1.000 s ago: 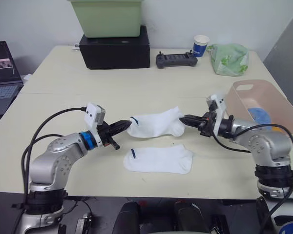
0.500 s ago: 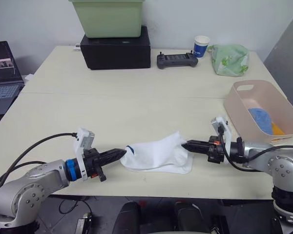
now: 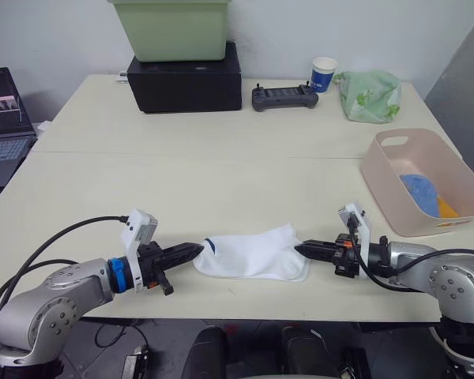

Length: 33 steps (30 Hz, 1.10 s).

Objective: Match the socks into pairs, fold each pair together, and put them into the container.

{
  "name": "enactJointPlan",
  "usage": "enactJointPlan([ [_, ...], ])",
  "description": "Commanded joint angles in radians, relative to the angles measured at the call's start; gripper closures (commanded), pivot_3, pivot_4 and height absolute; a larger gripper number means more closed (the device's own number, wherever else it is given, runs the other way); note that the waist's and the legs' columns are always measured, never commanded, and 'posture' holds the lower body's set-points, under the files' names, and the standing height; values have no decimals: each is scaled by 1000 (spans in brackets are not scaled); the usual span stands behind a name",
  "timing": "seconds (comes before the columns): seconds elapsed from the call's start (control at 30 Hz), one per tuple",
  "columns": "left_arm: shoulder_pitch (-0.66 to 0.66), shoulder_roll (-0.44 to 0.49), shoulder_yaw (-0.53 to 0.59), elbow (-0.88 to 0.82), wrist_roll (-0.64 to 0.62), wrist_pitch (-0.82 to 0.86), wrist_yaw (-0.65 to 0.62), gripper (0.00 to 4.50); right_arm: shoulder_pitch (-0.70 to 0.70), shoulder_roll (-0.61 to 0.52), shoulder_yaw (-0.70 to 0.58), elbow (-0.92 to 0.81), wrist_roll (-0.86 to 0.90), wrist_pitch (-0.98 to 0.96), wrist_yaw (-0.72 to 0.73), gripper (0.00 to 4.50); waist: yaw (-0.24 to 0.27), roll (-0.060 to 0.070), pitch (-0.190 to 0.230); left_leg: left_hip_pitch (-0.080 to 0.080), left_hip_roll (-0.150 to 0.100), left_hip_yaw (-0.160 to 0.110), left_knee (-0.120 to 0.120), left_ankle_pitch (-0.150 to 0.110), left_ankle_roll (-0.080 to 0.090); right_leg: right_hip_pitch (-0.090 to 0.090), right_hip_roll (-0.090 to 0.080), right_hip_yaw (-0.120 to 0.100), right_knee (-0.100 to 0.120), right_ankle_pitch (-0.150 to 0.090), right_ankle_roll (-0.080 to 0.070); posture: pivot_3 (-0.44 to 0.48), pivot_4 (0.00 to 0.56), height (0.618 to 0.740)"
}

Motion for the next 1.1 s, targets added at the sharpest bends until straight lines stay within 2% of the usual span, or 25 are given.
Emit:
enactJointPlan([
  [0.03,-1,13,26,-21,-37,-5,-17,4464,-7,-11,-51,-43,72,7,-7,4500,0,0,0,0,0,0,0,0,0,0,0,0,0,0,0,0,150,740],
  [0.23,-9,39,31,13,-29,-16,-39,4464,-7,-19,-66,-33,142,28,-29,4500,0,0,0,0,0,0,0,0,0,0,0,0,0,0,0,0,150,740],
  [0.47,-8,31,-26,57,45,-74,-51,4464,30,-32,-30,-14,116,0,-32,4500,0,0,0,0,0,0,0,0,0,0,0,0,0,0,0,0,150,740],
  [1.1,-35,26,-103,96,114,-122,-70,4464,44,-49,55,35,-1,-98,-19,4500,0,0,0,0,0,0,0,0,0,0,0,0,0,0,0,0,150,740],
])
